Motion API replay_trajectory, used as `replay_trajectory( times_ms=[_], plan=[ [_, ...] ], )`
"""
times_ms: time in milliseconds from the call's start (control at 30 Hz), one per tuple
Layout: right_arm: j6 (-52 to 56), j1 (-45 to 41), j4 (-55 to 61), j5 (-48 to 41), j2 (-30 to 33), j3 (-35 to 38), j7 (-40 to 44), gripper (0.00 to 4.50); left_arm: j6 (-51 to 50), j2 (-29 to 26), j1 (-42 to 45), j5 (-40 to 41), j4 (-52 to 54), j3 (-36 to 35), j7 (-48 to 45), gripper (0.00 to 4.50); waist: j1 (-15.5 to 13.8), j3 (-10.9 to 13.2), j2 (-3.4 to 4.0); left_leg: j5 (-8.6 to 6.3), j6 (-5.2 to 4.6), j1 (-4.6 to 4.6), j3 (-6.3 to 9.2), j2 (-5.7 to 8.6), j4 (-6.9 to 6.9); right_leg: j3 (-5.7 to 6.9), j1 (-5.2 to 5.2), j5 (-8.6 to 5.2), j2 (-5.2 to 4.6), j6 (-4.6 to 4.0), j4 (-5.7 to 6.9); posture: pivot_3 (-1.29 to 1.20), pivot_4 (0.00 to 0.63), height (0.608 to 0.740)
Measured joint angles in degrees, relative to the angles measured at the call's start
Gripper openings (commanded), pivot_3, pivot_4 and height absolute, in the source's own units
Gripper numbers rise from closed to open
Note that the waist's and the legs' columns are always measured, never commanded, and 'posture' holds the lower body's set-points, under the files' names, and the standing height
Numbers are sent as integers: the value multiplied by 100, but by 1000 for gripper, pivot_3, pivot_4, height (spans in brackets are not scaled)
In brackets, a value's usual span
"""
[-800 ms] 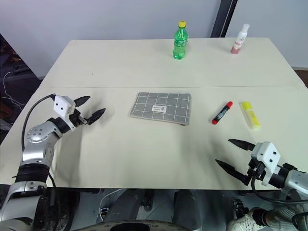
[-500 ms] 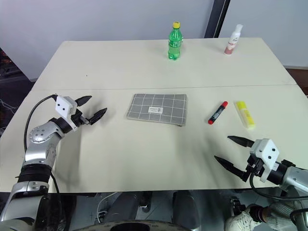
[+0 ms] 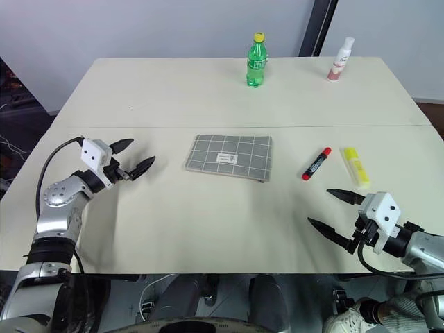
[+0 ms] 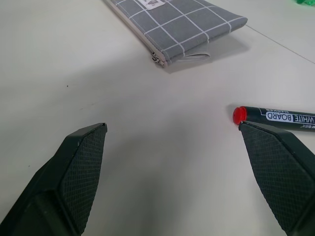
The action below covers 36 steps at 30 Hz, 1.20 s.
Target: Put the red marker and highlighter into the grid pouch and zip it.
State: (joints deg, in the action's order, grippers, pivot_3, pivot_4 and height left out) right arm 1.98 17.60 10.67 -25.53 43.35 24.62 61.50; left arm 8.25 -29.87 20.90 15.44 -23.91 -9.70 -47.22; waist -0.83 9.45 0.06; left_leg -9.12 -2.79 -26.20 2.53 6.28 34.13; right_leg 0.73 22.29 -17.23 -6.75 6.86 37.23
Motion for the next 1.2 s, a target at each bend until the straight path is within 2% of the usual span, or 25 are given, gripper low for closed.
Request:
replay_trajectory(
  times_ms=[300, 367, 433, 500, 633, 767, 833, 1033, 1200],
  plan=[
    [109, -20, 38, -24, -4, -10, -99, 4467, 76, 16, 19, -116, -7, 9, -5, 4500, 4, 0, 0, 0, 1, 0, 0, -1, -1, 0, 2, 8, 1, 13, 0, 0, 150, 740],
    [362, -265, 112, -131, -40, -87, -270, 3944, 224, 10, 25, -166, -30, 40, -11, 4500, 16, 0, 0, 1, 1, 0, 0, -2, 0, -2, 4, 9, 1, 5, 0, 0, 150, 740],
    [733, -748, 323, -334, -232, -241, -623, 3109, 412, 2, 74, -290, -153, 126, -9, 4500, 25, 0, 0, 1, 2, 3, 0, -3, 0, -3, 8, 12, 3, 0, 2, 0, 150, 740],
    [1013, -1364, 569, -402, -507, -581, -1049, 2143, 673, -2, 208, -473, -400, 230, 4, 4500, 30, 1, -1, 4, 6, 6, 2, -6, -1, -3, 14, 15, 6, -4, 3, 0, 150, 740],
    [1219, -2932, 311, 651, -1367, -2027, -2151, 44, 1627, -27, 734, -1020, -1183, 531, 150, 4500, 10, -2, -12, 10, 16, 10, 3, -5, -5, 2, 21, 29, 7, 8, 5, 0, 150, 740],
    [1231, -3747, -895, 2230, -1788, -3173, -3173, 44, 2809, -102, 1262, -1776, -2082, 1010, 395, 4500, -32, -3, -15, 12, 18, -2, 4, 24, -10, 1, 31, 54, -1, 27, 5, 0, 150, 740],
    [1202, -3894, -1355, 2726, -1862, -3538, -3427, 44, 3353, -103, 1516, -2175, -2479, 1296, 530, 4500, -47, -3, -15, 12, 18, -11, 1, 31, -10, 1, 40, 65, -1, 45, 5, 0, 150, 740],
    [957, -4063, -1714, 3386, -1627, -3813, -3501, 44, 4508, -136, 2112, -3205, -3404, 2006, 1182, 4500, 1, -4, -16, 17, 24, -8, 8, 33, -5, -5, 43, 82, 9, 71, 13, 0, 150, 740],
    [845, -3835, -1513, 3428, -1505, -3772, -3305, 44, 4750, -12, 2491, -3633, -3910, 2249, 1718, 4500, -13, -6, -18, 20, 28, 1, 27, 31, -1, -3, 37, 82, 22, 71, 24, 0, 150, 740]
  ],
)
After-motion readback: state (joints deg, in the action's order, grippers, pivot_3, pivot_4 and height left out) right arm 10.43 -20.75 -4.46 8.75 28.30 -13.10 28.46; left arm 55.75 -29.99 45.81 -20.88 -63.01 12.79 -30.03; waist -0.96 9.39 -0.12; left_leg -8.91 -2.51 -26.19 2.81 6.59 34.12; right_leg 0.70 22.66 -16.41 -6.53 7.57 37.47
